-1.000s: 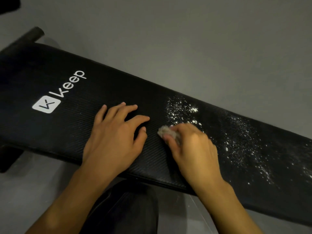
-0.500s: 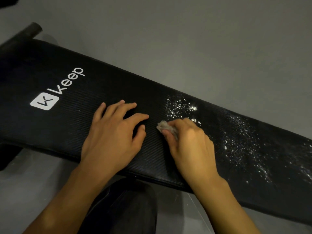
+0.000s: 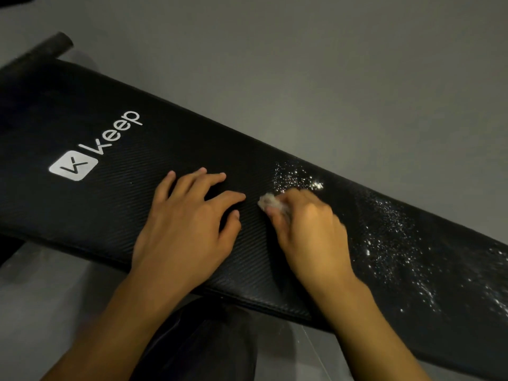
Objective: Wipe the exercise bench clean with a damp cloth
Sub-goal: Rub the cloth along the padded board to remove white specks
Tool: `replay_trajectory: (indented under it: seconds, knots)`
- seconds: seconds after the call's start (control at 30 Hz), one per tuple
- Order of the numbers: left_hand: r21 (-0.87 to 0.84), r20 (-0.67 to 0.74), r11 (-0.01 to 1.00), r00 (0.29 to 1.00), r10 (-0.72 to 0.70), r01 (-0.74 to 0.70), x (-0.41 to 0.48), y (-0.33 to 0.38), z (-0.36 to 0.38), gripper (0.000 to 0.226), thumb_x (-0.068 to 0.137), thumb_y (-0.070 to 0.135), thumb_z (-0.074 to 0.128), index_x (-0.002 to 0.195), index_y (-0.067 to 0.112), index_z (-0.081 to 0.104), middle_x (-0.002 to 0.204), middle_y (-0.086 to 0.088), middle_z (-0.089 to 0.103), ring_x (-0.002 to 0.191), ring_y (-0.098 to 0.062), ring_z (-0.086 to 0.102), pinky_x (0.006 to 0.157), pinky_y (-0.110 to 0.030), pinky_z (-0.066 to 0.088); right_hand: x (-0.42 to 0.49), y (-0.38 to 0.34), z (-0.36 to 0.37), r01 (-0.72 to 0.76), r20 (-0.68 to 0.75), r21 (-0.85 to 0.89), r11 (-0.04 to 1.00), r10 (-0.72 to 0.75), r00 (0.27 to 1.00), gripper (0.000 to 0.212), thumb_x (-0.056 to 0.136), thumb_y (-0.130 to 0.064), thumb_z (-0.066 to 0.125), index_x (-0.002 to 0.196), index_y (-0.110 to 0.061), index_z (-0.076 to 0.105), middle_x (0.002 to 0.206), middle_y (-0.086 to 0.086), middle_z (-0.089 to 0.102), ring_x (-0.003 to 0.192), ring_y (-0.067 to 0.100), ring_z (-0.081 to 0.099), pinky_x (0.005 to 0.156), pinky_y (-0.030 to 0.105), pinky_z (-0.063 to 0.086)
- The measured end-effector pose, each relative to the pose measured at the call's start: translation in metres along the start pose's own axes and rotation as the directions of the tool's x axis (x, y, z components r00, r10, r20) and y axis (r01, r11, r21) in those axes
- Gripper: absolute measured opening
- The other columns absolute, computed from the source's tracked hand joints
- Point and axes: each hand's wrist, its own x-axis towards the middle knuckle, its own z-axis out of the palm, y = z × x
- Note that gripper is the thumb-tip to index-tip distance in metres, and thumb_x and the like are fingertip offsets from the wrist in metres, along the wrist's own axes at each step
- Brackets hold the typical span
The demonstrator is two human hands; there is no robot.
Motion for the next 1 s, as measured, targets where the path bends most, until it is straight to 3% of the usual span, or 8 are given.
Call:
replay_trajectory:
  seconds: [0.17,0.33,0.53,0.73,1.0]
  knots:
    - [0.010,-0.011,1.000,1.000,-0.002,0.002,0.000,0.000,0.001,0.046,0.096,0.051,0.037,0.131,0.042,0.064,0.151,0.004,0.052,0.147,-0.020,0.038,0.124,-0.054,0.020,0.011,0.014,-0.011,0.025,0.118,-0.008,1.000,-0.023,0.993,0.022,0.094,-0.047,0.061,0.112,-0.035,0.061,0.106,-0.012,0.061,0.087,0.010,0.060,0.070,0.032,0.051]
    - [-0.002,-0.012,1.000,1.000,-0.001,0.001,0.000,0.001,0.001,0.048,0.095,0.051,0.034,0.131,0.041,0.065,0.151,0.003,0.053,0.147,-0.021,0.038,0.124,-0.053,0.019,0.055,0.011,-0.004,-0.038,0.066,-0.056,0.998,0.042,0.997,0.031,0.096,-0.041,0.061,0.124,-0.026,0.060,0.117,-0.001,0.063,0.097,0.017,0.063,0.075,0.035,0.055]
    - [-0.004,-0.028,1.000,1.000,-0.010,0.009,0.000,0.000,0.003,0.046,0.095,0.050,0.036,0.129,0.041,0.067,0.148,0.004,0.055,0.145,-0.021,0.041,0.123,-0.055,0.022,0.014,0.014,-0.006,0.046,0.069,0.002,0.999,-0.046,0.997,0.020,0.095,-0.046,0.061,0.111,-0.034,0.063,0.102,-0.014,0.063,0.081,0.004,0.058,0.067,0.026,0.050]
    - [-0.003,-0.018,1.000,1.000,-0.003,0.002,0.000,0.000,0.003,0.046,0.096,0.051,0.036,0.129,0.042,0.066,0.149,0.004,0.054,0.146,-0.020,0.040,0.124,-0.054,0.021,0.077,0.012,0.000,-0.057,0.027,-0.032,0.998,0.058,0.998,0.027,0.097,-0.040,0.061,0.119,-0.025,0.063,0.111,0.001,0.066,0.095,0.021,0.065,0.075,0.040,0.055]
    - [-0.005,-0.037,1.000,0.999,-0.009,0.009,0.001,-0.001,0.004,0.044,0.096,0.050,0.038,0.126,0.041,0.068,0.146,0.004,0.056,0.144,-0.021,0.043,0.122,-0.055,0.025,0.053,0.015,-0.002,0.011,0.064,-0.020,1.000,-0.010,0.998,0.026,0.095,-0.045,0.060,0.116,-0.030,0.063,0.107,-0.007,0.064,0.089,0.013,0.063,0.074,0.039,0.057]
